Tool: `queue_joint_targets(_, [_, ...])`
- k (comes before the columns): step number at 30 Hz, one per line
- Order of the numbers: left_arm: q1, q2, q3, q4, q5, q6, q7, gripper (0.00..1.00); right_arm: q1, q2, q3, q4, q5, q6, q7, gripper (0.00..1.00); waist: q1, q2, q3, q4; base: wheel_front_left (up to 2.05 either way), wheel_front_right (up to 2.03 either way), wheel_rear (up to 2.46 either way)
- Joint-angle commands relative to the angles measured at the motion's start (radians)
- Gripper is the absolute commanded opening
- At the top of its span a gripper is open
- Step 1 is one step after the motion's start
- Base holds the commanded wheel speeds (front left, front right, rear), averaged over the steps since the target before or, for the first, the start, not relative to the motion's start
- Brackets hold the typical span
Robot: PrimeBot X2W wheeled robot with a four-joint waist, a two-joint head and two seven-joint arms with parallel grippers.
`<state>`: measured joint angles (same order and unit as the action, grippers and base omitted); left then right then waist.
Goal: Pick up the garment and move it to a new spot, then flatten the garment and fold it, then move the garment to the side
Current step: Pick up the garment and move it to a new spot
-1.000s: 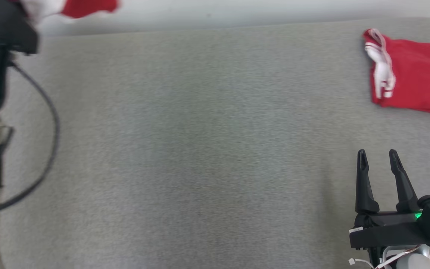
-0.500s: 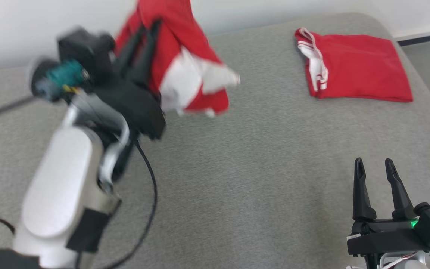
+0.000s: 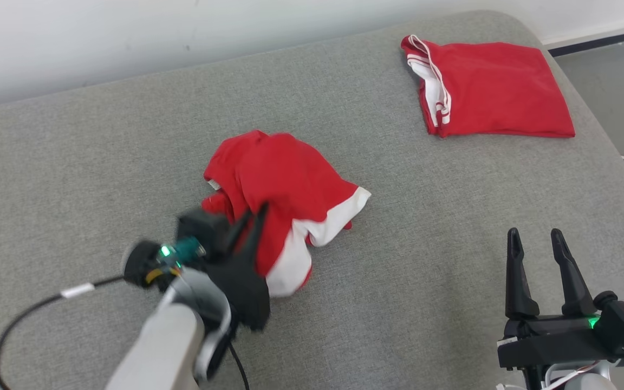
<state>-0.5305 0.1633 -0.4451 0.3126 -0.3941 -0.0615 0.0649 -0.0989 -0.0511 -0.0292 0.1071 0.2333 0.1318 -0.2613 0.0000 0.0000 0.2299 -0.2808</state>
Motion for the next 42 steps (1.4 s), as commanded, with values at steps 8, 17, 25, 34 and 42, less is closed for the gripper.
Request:
queue_joint_targets(8, [0.033,-0.043,-0.037,0.073,-0.002,-0.015,-0.118,1.00,-0.001,0.001,-0.005,-0.003,-0.023,-0.002,-0.005,1.00,0.0000,0.0000,-0.042,0.054,0.00,0.00,0.00])
queue_joint_targets(17, [0.049,-0.020,0.000,-0.002,-0.010,0.002,-0.211,1.00,0.036,0.001,-0.042,-0.024,-0.058,-0.002,0.003,1.00,0.0000,0.0000,-0.135,0.175,0.00,0.00,0.00])
queue_joint_targets(25, [0.142,0.051,0.071,-0.069,-0.028,0.041,-0.277,1.00,0.070,0.001,-0.046,-0.053,-0.067,-0.002,0.025,1.00,0.0000,0.0000,-0.195,0.265,0.00,0.00,0.00])
queue_joint_targets(34, [0.300,0.121,0.161,-0.157,-0.034,0.098,-0.320,1.00,0.110,0.001,-0.052,-0.069,-0.062,-0.002,0.039,1.00,0.0000,0.0000,-0.235,0.324,0.00,0.00,0.00])
queue_joint_targets(42, [0.450,0.141,0.246,-0.222,-0.044,0.135,-0.330,1.00,0.125,0.001,-0.039,-0.069,-0.055,-0.002,0.043,1.00,0.0000,0.0000,-0.236,0.329,0.00,0.00,0.00])
